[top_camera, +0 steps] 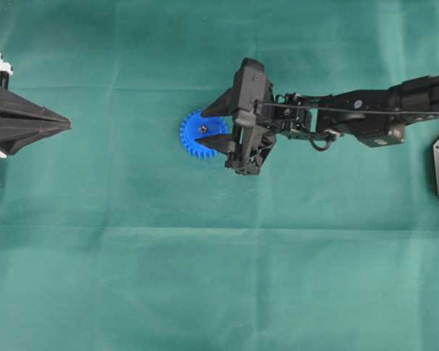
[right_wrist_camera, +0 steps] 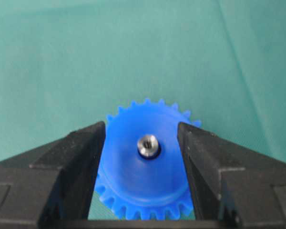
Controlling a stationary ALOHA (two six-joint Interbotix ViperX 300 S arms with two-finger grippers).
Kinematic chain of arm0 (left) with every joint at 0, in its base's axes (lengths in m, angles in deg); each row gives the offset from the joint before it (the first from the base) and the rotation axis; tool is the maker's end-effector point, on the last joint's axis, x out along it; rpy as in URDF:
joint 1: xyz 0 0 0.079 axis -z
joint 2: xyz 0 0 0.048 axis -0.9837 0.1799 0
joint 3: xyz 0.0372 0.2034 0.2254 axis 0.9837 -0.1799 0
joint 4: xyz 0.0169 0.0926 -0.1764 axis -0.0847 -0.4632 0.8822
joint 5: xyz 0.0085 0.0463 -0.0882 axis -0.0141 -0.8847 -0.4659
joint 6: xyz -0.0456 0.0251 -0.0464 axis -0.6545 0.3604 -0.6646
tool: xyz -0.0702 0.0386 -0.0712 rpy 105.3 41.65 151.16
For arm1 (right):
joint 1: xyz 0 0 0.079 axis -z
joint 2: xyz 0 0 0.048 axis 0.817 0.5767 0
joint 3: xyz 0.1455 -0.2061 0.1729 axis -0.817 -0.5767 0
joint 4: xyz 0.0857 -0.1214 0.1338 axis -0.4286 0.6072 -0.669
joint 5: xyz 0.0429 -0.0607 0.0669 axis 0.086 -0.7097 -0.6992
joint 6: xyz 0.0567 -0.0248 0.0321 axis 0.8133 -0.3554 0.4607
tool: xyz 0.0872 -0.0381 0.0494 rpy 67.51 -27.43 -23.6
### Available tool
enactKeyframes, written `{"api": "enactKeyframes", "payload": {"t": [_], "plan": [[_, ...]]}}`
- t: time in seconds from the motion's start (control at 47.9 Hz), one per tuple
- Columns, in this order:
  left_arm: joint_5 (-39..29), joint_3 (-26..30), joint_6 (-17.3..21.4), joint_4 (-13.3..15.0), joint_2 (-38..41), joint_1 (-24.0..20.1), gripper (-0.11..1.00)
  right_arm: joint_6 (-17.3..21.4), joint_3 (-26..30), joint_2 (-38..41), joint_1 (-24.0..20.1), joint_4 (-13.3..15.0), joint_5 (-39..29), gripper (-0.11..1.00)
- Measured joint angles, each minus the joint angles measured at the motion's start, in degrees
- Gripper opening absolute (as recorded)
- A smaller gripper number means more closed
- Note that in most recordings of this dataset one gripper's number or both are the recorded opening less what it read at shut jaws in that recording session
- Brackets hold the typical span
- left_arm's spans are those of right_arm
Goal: Insert the shaft placed at a random location into the center hole of the medium gear at another random location.
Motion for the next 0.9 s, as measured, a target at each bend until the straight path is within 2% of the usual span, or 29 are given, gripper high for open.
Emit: {"api": "enactKeyframes", "payload": {"t": [0.439, 0.898], "plan": [[-0.35, 0.0, 0.0, 0.0, -0.09, 0.0, 0.0, 0.0, -3.52, -10.11, 0.0, 0.0, -4.04, 0.68], [-0.44, -0.09, 0.0, 0.0, -0.18, 0.0, 0.0, 0.0, -10.55, -17.49, -0.09, 0.0, -4.75, 0.68]]}}
